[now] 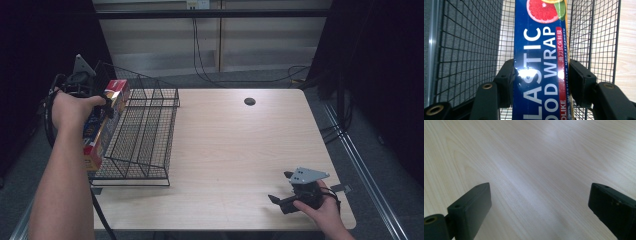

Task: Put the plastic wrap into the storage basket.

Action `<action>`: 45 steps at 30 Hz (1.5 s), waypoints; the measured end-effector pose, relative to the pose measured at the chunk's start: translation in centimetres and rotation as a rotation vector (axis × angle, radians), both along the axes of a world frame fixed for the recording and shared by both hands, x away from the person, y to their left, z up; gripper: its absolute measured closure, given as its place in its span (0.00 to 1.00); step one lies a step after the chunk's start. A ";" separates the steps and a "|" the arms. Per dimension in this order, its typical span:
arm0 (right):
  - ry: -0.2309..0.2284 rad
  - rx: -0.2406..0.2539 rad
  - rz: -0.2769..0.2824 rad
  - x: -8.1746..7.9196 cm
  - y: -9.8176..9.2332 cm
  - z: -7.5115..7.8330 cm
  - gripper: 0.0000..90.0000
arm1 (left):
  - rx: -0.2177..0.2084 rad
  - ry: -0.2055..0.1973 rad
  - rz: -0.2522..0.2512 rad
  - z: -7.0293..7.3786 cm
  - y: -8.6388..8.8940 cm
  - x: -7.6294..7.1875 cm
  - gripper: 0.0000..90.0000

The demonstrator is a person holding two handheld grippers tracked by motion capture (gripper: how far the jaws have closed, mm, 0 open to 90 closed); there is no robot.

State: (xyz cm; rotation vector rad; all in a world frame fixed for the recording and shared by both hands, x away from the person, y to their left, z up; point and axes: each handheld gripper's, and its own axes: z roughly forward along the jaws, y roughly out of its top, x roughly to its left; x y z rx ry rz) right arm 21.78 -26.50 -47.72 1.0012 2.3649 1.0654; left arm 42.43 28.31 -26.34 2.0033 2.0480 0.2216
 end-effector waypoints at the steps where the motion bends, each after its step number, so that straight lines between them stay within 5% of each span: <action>1: 0.001 -0.001 0.001 0.0 0.0 0.0 0.05 | 0.001 0.002 0.000 -0.1 0.0 0.0 0.50; 21: 0.003 -0.007 0.002 0.0 0.1 -0.1 0.05 | 0.015 0.039 0.019 -2.5 -0.3 0.7 0.46; 22: 0.001 -0.007 0.007 0.0 0.0 -0.1 0.05 | 0.022 0.033 0.013 -2.4 -0.4 0.7 0.46; 24: 0.004 -0.006 0.006 0.0 0.1 -0.1 0.05 | -0.014 -0.043 0.014 -1.8 -0.6 0.6 0.45; 36: 0.003 -0.006 0.014 -0.1 0.2 0.0 0.05 | -0.091 -0.102 -0.042 0.0 -3.3 0.0 0.38; 45: 0.000 -0.002 0.005 -0.1 0.1 0.1 0.05 | -0.153 -0.147 -0.080 -0.4 -5.1 -0.4 0.34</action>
